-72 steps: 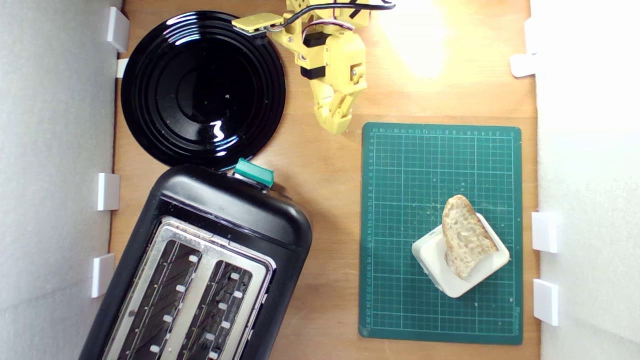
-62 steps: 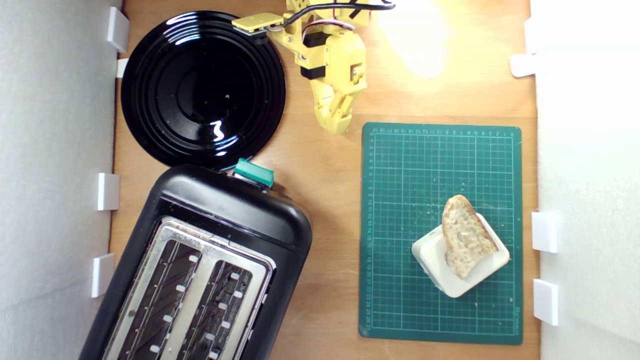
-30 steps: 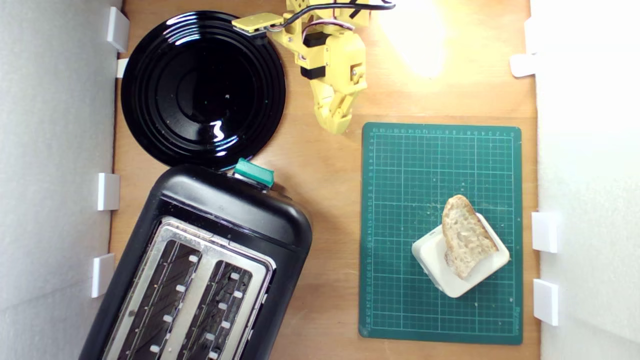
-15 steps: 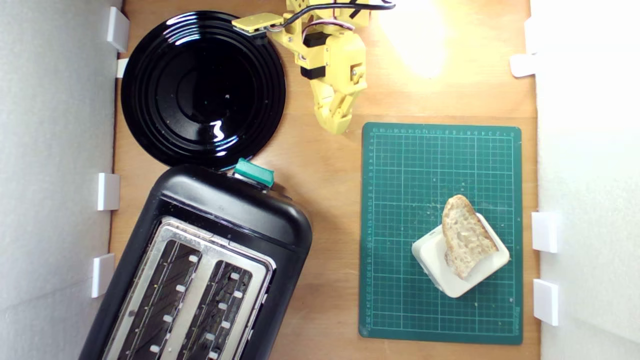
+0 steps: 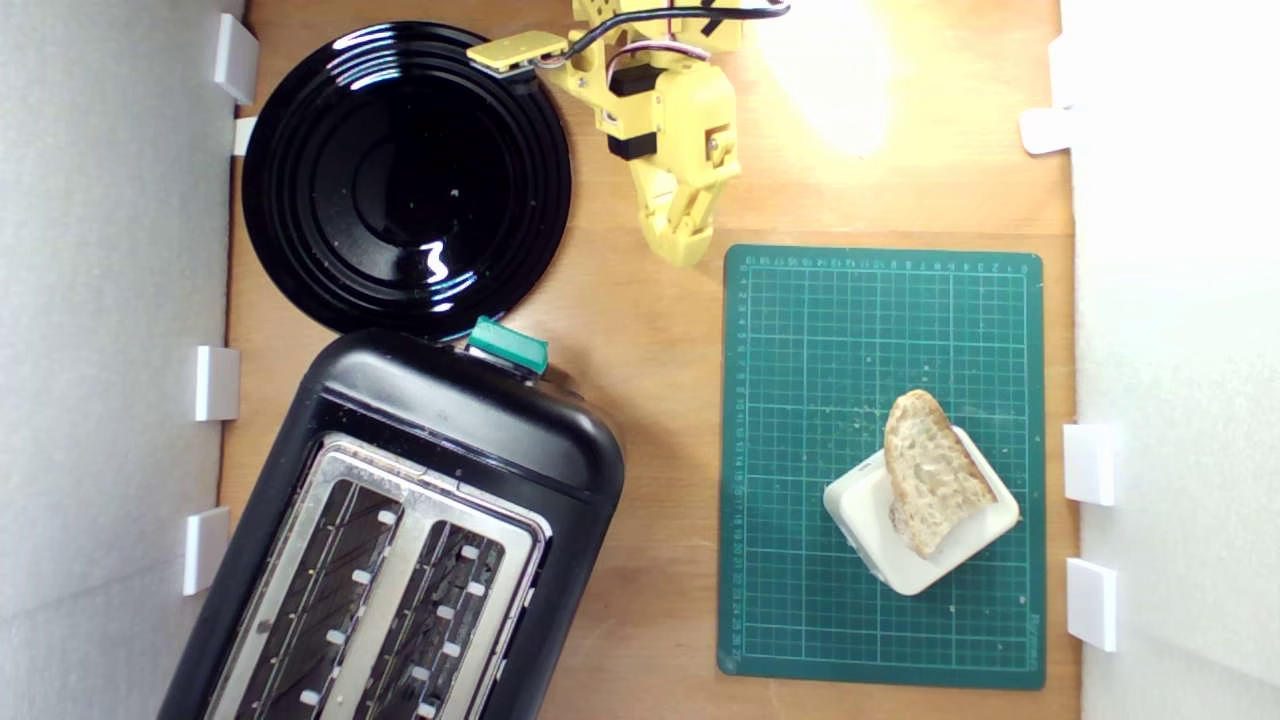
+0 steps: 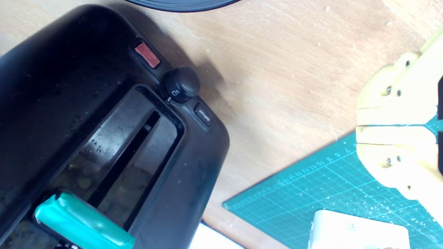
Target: Pick bread and place in toaster
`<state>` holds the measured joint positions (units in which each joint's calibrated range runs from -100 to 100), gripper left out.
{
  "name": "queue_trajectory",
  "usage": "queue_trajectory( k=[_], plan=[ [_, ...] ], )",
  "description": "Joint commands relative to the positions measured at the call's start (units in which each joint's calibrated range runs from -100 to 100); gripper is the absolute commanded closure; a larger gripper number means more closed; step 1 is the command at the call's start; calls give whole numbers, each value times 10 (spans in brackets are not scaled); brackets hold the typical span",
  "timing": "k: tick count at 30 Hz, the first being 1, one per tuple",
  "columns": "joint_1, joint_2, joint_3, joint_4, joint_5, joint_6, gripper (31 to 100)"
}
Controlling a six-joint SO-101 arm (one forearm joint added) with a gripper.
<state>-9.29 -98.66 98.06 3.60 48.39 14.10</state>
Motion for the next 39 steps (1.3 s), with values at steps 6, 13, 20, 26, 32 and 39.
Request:
queue_trajectory(
  k=[6,13,20,26,32,39],
  plan=[
    [-5,57,-18,-22,-11,-7,956],
    [-13,132,-23,-21,-148,-10,955],
    [-34,233,-23,-36,-327,-17,953],
    [-75,333,-18,-30,-456,-49,953],
    [-76,447,-16,-23,-609,-83,953],
    [-84,577,-15,122,-736,-151,952]
  ],
)
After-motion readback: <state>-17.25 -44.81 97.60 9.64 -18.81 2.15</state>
